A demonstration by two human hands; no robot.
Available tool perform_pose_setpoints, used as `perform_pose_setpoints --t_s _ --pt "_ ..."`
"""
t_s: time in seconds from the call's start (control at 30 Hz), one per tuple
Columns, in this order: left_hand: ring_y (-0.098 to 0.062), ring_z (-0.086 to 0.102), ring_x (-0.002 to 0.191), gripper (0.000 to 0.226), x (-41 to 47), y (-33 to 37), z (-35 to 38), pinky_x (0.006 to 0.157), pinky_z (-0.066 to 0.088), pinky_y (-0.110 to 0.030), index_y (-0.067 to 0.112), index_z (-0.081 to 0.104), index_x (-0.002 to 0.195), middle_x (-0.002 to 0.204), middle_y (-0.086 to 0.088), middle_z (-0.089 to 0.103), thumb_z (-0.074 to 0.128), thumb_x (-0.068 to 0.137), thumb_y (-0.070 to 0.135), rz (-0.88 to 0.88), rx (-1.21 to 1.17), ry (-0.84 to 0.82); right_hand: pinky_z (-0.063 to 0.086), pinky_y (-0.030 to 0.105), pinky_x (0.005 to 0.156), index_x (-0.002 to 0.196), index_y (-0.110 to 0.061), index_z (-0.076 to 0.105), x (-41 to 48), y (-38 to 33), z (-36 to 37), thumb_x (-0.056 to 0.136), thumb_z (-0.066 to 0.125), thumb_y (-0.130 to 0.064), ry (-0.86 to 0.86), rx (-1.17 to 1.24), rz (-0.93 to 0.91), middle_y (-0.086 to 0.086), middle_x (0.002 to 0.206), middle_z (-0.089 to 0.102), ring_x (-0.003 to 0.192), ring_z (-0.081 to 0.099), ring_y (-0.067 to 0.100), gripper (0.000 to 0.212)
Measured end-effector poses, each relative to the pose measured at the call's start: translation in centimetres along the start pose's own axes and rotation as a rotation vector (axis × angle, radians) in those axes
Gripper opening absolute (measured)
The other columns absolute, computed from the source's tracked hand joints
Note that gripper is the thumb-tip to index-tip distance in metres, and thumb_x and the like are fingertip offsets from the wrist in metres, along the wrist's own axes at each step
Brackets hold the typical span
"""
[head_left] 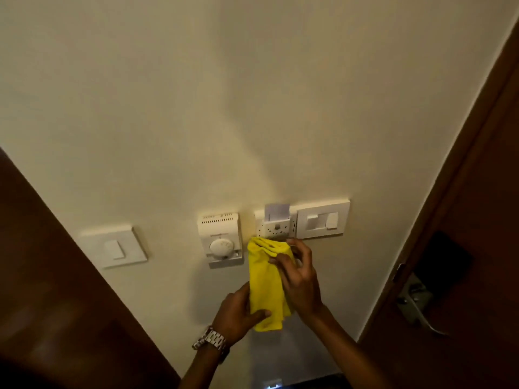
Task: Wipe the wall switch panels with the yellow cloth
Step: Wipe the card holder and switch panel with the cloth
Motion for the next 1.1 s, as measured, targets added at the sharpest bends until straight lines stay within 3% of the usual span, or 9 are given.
perform_pose_setpoints --t_s 0.07,0.17,0.3,0.4,0.53,0.63,0.7,0.8,1.1 --pt "-0.018 0.071 0.113 0.079 0.6 2.0 -0.4 0.092 0.059 -0.031 0.027 0.052 0.152 0.133 0.006 0.072 0.089 0.085 0.047 0.019 0.083 -0.003 0.055 0.039 0.100 0.125 -0.062 0.048 1.2 0.1 -0.8 0.089 0.066 -0.063 0.015 0.027 0.001 -0.020 0.131 0.058 0.120 0.061 0.008 0.041" --pt "-0.016 0.074 0.100 0.066 1.1 3.4 -0.2 0.087 0.060 -0.029 0.027 0.060 0.140 0.120 0.004 0.076 0.089 0.084 0.048 -0.037 0.150 -0.038 0.052 0.040 0.091 0.109 -0.024 0.074 3.1 -0.5 -2.6 0.088 0.082 -0.027 0.196 -0.144 -0.050 0.011 0.126 0.064 0.116 0.059 0.029 0.022" --pt "-0.014 0.077 0.087 0.033 0.4 5.0 -1.8 0.090 0.063 -0.036 0.025 0.072 0.086 0.091 -0.002 0.082 0.080 0.089 0.057 -0.160 0.372 -0.132 0.052 0.040 0.080 0.099 -0.017 0.077 3.3 -1.4 -2.6 0.093 0.067 -0.029 0.276 -0.199 -0.009 0.015 0.109 0.069 0.102 0.056 0.030 0.017" --pt "-0.011 0.074 0.059 0.045 0.7 11.5 -8.0 0.069 0.064 -0.033 0.020 0.068 0.058 0.063 0.003 0.076 0.071 0.090 0.052 0.018 0.331 0.027 0.057 0.042 0.079 0.105 -0.014 0.077 2.7 -1.7 -1.9 0.092 0.069 -0.021 0.289 -0.198 -0.016 0.014 0.111 0.067 0.102 0.057 0.029 0.017" --pt "-0.010 0.069 0.074 0.031 -1.6 26.2 -20.6 0.067 0.059 -0.035 0.026 0.072 0.095 0.086 0.012 0.076 0.058 0.091 0.054 0.604 0.491 0.773 0.049 0.043 0.101 0.121 -0.011 0.073 1.3 -2.4 0.1 0.102 0.053 -0.018 0.325 -0.199 0.009 0.017 0.133 0.066 0.126 0.060 0.033 0.029" --pt "-0.032 0.062 0.131 0.045 -0.5 33.1 -25.3 0.106 0.053 -0.045 0.009 0.063 0.137 0.141 -0.012 0.066 0.057 0.106 0.042 0.884 0.823 1.147 0.043 0.052 0.110 0.148 -0.012 0.050 -0.2 -2.6 2.2 0.108 0.037 -0.027 0.257 -0.249 -0.055 0.018 0.148 0.053 0.143 0.044 0.037 0.044" --pt "-0.039 0.037 0.154 0.068 2.3 34.2 -27.4 0.126 0.035 -0.058 0.001 0.045 0.156 0.165 -0.019 0.041 0.052 0.108 0.049 0.787 0.964 1.187 0.037 0.055 0.109 0.158 -0.013 0.028 -0.1 -2.2 3.5 0.109 0.029 -0.035 0.165 -0.274 -0.065 0.018 0.153 0.046 0.149 0.029 0.034 0.053" --pt "-0.041 0.026 0.159 0.083 4.4 33.0 -27.9 0.130 0.022 -0.062 0.004 0.030 0.164 0.171 -0.019 0.027 0.047 0.107 0.061 0.727 1.104 1.254 0.027 0.053 0.116 0.162 -0.013 0.010 -0.2 -1.4 4.9 0.110 0.026 -0.042 0.137 -0.243 -0.063 0.018 0.164 0.024 0.150 0.020 0.035 0.062" --pt "-0.039 0.029 0.158 0.081 5.0 32.4 -27.9 0.129 0.024 -0.060 0.009 0.029 0.165 0.170 -0.017 0.031 0.041 0.106 0.063 0.774 1.120 1.351 0.040 0.060 0.114 0.161 -0.010 0.015 1.5 -1.9 6.1 0.107 0.043 -0.041 0.260 -0.189 -0.020 0.018 0.168 0.014 0.153 0.020 0.040 0.068"
Point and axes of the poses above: each hand's wrist, its own x-axis towards the middle knuckle, its own z-axis out of the palm, y = z × x, the point moved 9 cm from there along x, towards the middle knuckle
